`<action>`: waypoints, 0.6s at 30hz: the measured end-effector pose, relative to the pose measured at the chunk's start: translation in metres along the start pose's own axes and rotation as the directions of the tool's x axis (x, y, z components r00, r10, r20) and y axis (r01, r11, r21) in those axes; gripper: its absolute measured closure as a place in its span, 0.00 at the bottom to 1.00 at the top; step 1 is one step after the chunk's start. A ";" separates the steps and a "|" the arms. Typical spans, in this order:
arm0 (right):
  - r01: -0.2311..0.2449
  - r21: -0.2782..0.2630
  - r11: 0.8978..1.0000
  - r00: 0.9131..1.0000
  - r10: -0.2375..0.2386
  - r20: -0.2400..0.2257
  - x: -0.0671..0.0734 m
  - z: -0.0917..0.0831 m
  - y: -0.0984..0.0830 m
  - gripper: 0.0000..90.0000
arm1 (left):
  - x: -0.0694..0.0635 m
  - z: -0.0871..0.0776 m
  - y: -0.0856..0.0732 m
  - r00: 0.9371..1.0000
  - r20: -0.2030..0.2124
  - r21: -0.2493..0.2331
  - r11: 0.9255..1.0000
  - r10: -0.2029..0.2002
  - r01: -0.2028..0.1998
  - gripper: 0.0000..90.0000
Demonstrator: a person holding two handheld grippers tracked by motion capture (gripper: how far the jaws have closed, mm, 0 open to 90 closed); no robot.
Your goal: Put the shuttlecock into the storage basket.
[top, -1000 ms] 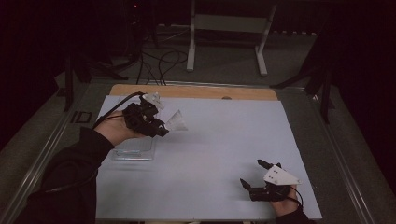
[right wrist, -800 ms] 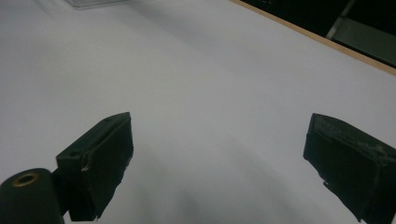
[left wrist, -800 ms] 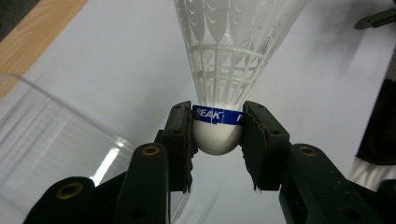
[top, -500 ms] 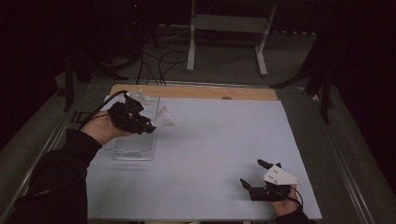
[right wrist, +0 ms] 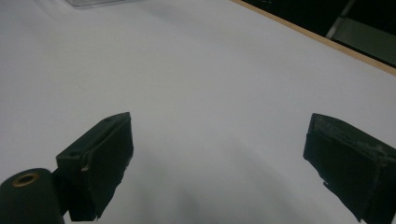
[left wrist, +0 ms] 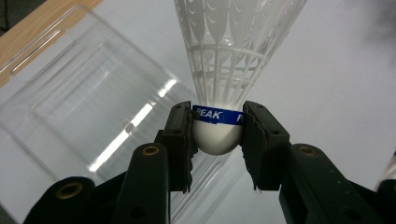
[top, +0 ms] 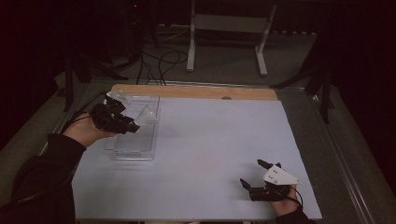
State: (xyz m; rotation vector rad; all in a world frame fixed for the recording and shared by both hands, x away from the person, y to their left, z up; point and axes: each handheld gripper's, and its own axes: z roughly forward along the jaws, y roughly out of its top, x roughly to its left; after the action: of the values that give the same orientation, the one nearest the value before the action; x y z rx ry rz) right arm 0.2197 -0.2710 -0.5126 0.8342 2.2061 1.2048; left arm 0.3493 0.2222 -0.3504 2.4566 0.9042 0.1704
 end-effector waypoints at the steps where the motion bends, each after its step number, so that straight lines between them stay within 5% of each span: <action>1: 0.000 0.000 1.000 1.000 0.000 -0.001 0.000 0.000 0.000 0.09 | 0.002 -0.001 -0.002 1.000 -0.001 0.001 1.000 -0.008 0.008 0.73; 8: 0.002 0.000 1.000 1.000 -0.002 -0.001 0.000 0.000 0.000 0.09 | 0.014 -0.005 -0.015 0.997 -0.037 0.003 0.998 -0.062 0.062 0.73; 11: 0.002 0.001 1.000 1.000 -0.002 0.001 0.000 0.000 0.000 0.09 | 0.021 -0.005 -0.023 0.990 -0.070 0.004 0.993 -0.118 0.119 0.73; 18: 0.002 0.001 1.000 1.000 -0.002 0.001 0.000 0.000 0.000 0.09 | 0.027 -0.004 -0.031 0.979 -0.117 0.016 0.985 -0.168 0.171 0.73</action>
State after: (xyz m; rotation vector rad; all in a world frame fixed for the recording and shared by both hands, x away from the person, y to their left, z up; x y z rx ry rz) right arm 0.2199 -0.2707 -0.5124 0.8325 2.2061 1.2017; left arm 0.3514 0.2607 -0.3645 2.3983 1.1679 0.2439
